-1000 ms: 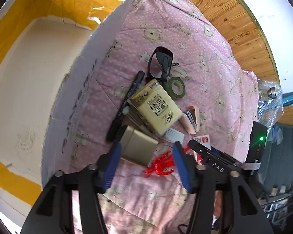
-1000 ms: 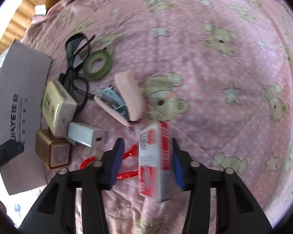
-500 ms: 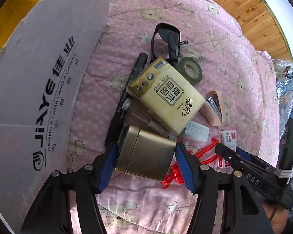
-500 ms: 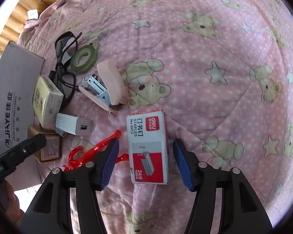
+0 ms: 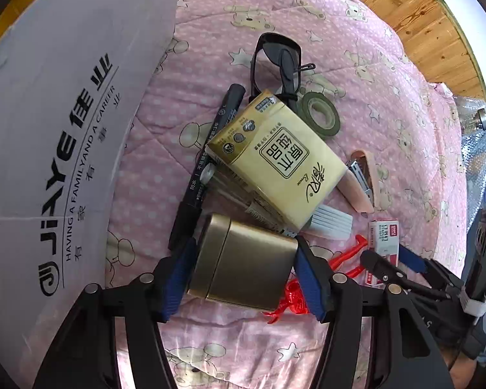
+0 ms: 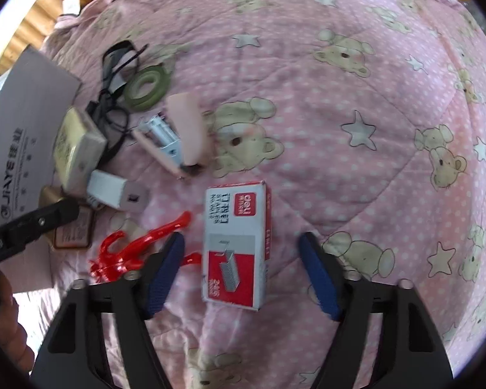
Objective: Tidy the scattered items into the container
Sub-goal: 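Lift the staple box with right tool while left tool lifts the gold tin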
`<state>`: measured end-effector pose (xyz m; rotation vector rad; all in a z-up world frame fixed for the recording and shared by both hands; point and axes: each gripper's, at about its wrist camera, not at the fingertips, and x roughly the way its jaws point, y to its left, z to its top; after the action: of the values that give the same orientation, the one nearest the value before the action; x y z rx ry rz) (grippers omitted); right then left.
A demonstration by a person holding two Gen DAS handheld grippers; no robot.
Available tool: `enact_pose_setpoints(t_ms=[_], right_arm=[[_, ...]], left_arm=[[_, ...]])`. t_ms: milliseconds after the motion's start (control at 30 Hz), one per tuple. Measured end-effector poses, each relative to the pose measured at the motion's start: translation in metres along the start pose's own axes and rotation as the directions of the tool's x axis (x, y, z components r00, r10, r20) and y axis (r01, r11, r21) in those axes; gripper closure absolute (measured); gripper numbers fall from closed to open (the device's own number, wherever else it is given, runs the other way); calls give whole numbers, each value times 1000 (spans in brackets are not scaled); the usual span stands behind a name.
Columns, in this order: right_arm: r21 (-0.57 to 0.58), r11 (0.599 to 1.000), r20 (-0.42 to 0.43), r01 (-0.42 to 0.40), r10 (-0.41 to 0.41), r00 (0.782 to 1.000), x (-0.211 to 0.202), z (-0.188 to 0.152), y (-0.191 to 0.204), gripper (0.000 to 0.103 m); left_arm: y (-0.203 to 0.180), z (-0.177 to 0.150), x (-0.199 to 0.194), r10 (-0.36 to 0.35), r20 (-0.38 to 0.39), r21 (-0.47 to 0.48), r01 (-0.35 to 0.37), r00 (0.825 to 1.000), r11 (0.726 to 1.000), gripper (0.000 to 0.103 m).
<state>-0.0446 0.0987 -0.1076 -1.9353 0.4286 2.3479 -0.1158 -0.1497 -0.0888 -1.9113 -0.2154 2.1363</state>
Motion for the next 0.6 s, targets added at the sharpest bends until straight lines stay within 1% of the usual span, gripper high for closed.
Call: enact_pose_setpoints(t_ms=[33, 167, 333, 467, 567, 600], right_arm=[[-2, 1000, 0, 7, -7, 1000, -2, 0, 0, 62], [15, 1000, 5, -3, 2, 1000, -9, 0, -3, 63], [57, 998, 43, -33, 30, 999, -31, 1, -13, 63], [52, 997, 62, -52, 48, 997, -45, 2, -13, 63], [25, 998, 71, -63, 61, 996, -51, 1, -1, 63], [19, 998, 72, -65, 63, 995, -46, 8, 12, 63]], left_arm=[[1, -1, -1, -2, -1, -4, 2, 1000, 1000, 43], [4, -5, -8, -27, -5, -22, 27, 1000, 999, 44], [4, -12, -23, -74, -4, -39, 74, 997, 996, 45], [6, -17, -38, -106, 0, -51, 106, 994, 993, 46], [5, -18, -51, -118, 18, -50, 118, 993, 992, 46], [4, -19, -55, -122, 24, -48, 123, 992, 991, 46]])
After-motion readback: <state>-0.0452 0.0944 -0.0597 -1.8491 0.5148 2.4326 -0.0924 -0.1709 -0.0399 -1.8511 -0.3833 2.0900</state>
